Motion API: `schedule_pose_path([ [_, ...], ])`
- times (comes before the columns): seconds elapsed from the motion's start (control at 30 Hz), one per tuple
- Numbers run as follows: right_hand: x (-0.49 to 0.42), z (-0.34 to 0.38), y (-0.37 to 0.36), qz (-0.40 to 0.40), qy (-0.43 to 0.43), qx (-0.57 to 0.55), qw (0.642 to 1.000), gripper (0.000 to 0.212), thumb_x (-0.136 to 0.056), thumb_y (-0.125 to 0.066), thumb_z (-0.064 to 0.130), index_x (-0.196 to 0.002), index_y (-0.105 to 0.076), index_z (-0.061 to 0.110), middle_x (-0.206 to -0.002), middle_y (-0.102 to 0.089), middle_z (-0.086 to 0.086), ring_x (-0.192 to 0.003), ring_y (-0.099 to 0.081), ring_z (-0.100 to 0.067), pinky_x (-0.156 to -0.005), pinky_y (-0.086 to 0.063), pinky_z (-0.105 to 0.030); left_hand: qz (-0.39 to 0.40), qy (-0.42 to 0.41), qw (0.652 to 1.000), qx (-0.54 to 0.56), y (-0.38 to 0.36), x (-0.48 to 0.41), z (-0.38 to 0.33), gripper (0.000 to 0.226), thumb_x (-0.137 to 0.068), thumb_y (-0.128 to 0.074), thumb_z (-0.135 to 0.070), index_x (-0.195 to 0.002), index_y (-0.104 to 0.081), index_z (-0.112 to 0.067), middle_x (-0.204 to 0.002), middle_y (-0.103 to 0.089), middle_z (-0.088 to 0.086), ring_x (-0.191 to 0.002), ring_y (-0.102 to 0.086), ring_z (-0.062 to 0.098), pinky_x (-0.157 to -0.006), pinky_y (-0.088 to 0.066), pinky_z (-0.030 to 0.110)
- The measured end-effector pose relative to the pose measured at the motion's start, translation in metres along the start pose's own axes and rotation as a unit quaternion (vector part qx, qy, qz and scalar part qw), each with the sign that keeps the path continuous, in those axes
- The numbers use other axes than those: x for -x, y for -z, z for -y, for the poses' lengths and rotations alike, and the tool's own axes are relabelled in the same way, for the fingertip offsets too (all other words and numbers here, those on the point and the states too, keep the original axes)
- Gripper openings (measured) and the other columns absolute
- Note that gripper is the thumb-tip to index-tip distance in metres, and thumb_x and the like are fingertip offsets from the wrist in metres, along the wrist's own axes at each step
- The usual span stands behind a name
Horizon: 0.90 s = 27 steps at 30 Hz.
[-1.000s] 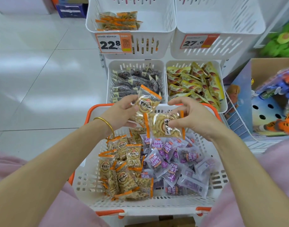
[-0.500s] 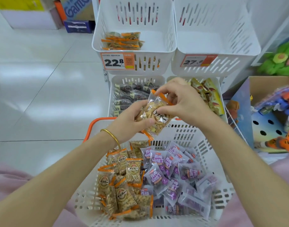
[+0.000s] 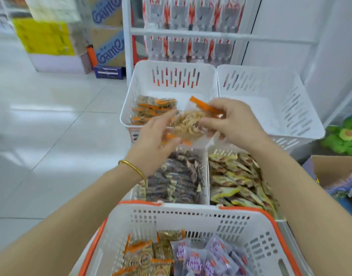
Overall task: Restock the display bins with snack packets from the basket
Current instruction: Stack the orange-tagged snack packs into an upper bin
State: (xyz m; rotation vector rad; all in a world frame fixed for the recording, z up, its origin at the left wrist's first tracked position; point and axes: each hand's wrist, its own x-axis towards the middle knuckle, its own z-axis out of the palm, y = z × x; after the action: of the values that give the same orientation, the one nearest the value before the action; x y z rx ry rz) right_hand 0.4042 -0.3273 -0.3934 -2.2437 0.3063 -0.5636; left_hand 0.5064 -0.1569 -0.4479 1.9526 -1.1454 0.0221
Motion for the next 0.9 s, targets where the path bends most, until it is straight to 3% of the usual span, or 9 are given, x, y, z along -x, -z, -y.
schedule_pose_path([
  [0.1, -0.048, -0.004, 0.004, -0.080, 0.041, 0.172, 0.981, 0.015, -0.082, -0.069, 0.022, -0.095, -0.063, 0.015, -0.082, -0.066, -0.003, -0.073, -0.066, -0.022, -0.064, -0.050, -0.038, -0.006, 0.012, 0.983, -0.181, 0.007, -0.028, 0.022, 0.069, -0.085, -0.033, -0.053, -0.144, -0.032, -0.018, -0.147, -0.034, 0.007, -0.137, -0.026, 0.024, -0.114, -0.021, 0.038],
  [0.2, -0.080, -0.020, -0.011, -0.039, 0.000, 0.344, 0.938, 0.018, -0.085, -0.064, 0.020, -0.102, -0.062, 0.014, -0.097, -0.065, -0.007, -0.093, -0.058, -0.030, -0.065, -0.039, -0.033, 0.037, 0.040, 0.958, -0.280, 0.000, -0.039, 0.039, 0.072, -0.084, -0.019, -0.058, -0.148, -0.023, -0.024, -0.155, -0.022, 0.005, -0.143, -0.015, 0.024, -0.116, -0.013, 0.046],
  [0.27, -0.088, -0.033, -0.026, -0.015, -0.015, 0.388, 0.922, 0.016, -0.086, -0.061, 0.016, -0.101, -0.060, 0.012, -0.099, -0.064, -0.009, -0.092, -0.057, -0.032, -0.062, -0.035, -0.032, 0.026, 0.044, 0.955, -0.292, -0.007, -0.040, 0.045, 0.072, -0.085, -0.012, -0.060, -0.148, -0.020, -0.026, -0.156, -0.020, 0.004, -0.143, -0.013, 0.024, -0.116, -0.012, 0.048],
  [0.33, -0.092, -0.045, -0.041, 0.009, -0.028, 0.391, 0.920, 0.013, -0.087, -0.059, 0.014, -0.100, -0.060, 0.011, -0.098, -0.063, -0.010, -0.092, -0.057, -0.032, -0.064, -0.038, -0.032, -0.001, 0.038, 0.956, -0.292, -0.013, -0.039, 0.048, 0.071, -0.087, -0.013, -0.058, -0.147, -0.026, -0.023, -0.153, -0.026, 0.008, -0.142, -0.019, 0.026, -0.115, -0.015, 0.052],
  [0.43, -0.097, -0.050, -0.053, 0.104, -0.083, 0.306, 0.942, 0.020, -0.089, -0.061, 0.022, -0.106, -0.058, 0.011, -0.108, -0.061, -0.010, -0.100, -0.056, -0.028, -0.076, -0.042, -0.033, -0.016, 0.023, 0.953, -0.301, -0.021, -0.036, 0.053, 0.063, -0.091, -0.024, -0.051, -0.142, -0.038, -0.017, -0.147, -0.037, 0.012, -0.138, -0.030, 0.030, -0.113, -0.018, 0.056],
  [0.57, -0.097, -0.042, -0.050, 0.200, -0.155, 0.250, 0.935, 0.040, -0.098, -0.045, 0.022, -0.136, -0.040, 0.011, -0.136, -0.048, -0.013, -0.118, -0.048, -0.028, -0.089, -0.038, -0.032, -0.010, 0.017, 0.951, -0.310, -0.023, -0.034, 0.055, 0.060, -0.091, -0.026, -0.050, -0.140, -0.040, -0.018, -0.147, -0.039, 0.012, -0.138, -0.031, 0.029, -0.114, -0.014, 0.053],
  [0.63, -0.095, -0.039, -0.049, 0.202, -0.171, 0.242, 0.934, 0.045, -0.100, -0.034, 0.019, -0.145, -0.030, 0.013, -0.147, -0.038, -0.012, -0.130, -0.040, -0.028, -0.096, -0.035, -0.031, -0.007, 0.019, 0.950, -0.311, -0.023, -0.035, 0.055, 0.060, -0.091, -0.026, -0.050, -0.140, -0.040, -0.018, -0.146, -0.039, 0.012, -0.138, -0.030, 0.029, -0.114, -0.014, 0.053],
  [0.77, -0.097, -0.031, -0.060, 0.190, -0.170, 0.215, 0.943, 0.036, -0.099, -0.031, 0.014, -0.130, -0.049, 0.008, -0.129, -0.053, -0.014, -0.112, -0.050, -0.025, -0.083, -0.036, -0.031, -0.009, 0.022, 0.948, -0.318, -0.023, -0.035, 0.054, 0.059, -0.092, -0.025, -0.050, -0.139, -0.042, -0.018, -0.146, -0.040, 0.012, -0.138, -0.032, 0.029, -0.114, -0.014, 0.052],
  [0.9, -0.094, -0.029, -0.064, 0.186, -0.171, 0.236, 0.938, 0.038, -0.101, -0.032, 0.022, -0.135, -0.042, 0.007, -0.135, -0.047, -0.016, -0.118, -0.048, -0.029, -0.088, -0.038, -0.032, 0.004, 0.024, 0.951, -0.310, -0.017, -0.033, 0.050, 0.059, -0.092, -0.024, -0.048, -0.138, -0.042, -0.016, -0.147, -0.038, 0.014, -0.138, -0.030, 0.031, -0.114, -0.015, 0.053],
])
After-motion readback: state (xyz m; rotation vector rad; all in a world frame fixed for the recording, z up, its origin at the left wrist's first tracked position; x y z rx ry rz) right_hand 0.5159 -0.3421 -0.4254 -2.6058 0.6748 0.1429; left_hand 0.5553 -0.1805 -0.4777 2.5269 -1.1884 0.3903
